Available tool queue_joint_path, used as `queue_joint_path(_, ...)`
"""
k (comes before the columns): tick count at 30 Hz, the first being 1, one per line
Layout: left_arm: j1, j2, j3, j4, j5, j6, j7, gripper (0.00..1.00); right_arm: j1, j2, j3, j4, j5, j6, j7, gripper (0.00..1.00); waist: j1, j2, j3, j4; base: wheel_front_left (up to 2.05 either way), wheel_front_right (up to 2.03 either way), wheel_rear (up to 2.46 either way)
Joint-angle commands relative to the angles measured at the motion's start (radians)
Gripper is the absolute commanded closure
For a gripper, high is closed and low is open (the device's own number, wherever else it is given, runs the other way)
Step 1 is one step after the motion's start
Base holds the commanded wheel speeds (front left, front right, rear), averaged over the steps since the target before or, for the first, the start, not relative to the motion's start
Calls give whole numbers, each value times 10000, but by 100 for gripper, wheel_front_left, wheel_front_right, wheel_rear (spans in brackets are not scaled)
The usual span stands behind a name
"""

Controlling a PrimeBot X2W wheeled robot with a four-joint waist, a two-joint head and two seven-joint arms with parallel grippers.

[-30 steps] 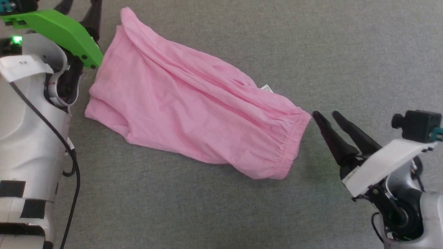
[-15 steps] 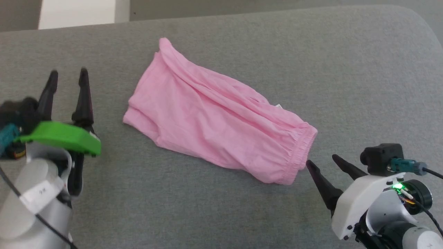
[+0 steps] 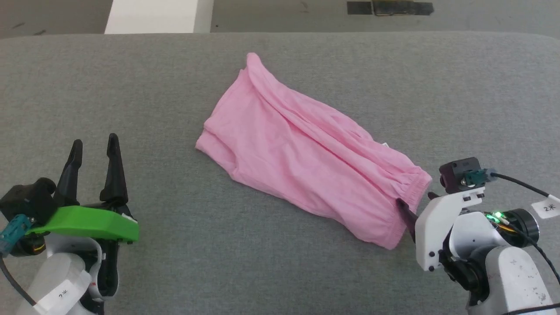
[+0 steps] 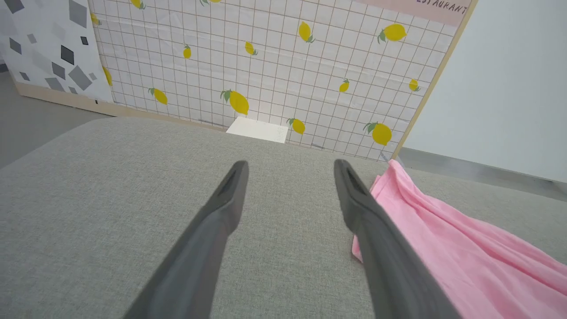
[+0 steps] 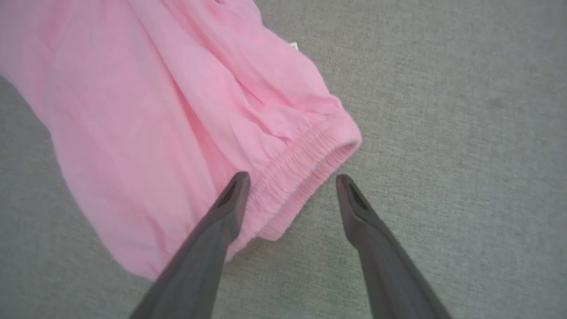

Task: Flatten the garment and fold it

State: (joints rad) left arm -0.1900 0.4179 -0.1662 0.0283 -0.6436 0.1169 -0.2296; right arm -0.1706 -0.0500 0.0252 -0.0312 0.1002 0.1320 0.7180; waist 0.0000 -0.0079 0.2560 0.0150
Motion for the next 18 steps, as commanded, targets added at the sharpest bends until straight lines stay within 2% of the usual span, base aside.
queue_joint_path(1, 125, -38, -15, -59, -39, 71, 63, 0, -220, -3, -155, 332, -64, -13, -52, 0, 0, 79, 58, 175, 0, 0, 0)
queue_joint_path(7, 129, -94, -123, -40, -118, 31, 128, 0, -572, -3, -332, 1658, 113, -13, -327, 0, 0, 79, 139, 325, 0, 0, 0)
queue_joint_path(13, 170, -170, -262, 66, -197, -28, 186, 0, -1043, -3, 44, 2781, -36, -13, -571, 0, 0, 79, 178, 378, 0, 0, 0)
queue_joint_path(16, 178, -182, -293, 108, -224, -17, 224, 0, -1220, -3, 134, 3131, 24, -13, -699, 86, 0, 79, 192, 382, 0, 0, 0)
queue_joint_path(17, 172, -182, -303, 114, -232, -15, 237, 0, -1282, -3, 169, 3221, 15, -13, -772, 100, 0, 79, 209, 389, 0, 0, 0)
queue_joint_path(18, 167, -181, -307, 118, -237, -15, 238, 0, -1323, -3, 182, 3279, 27, -13, -825, 100, 0, 79, 214, 390, 0, 0, 0)
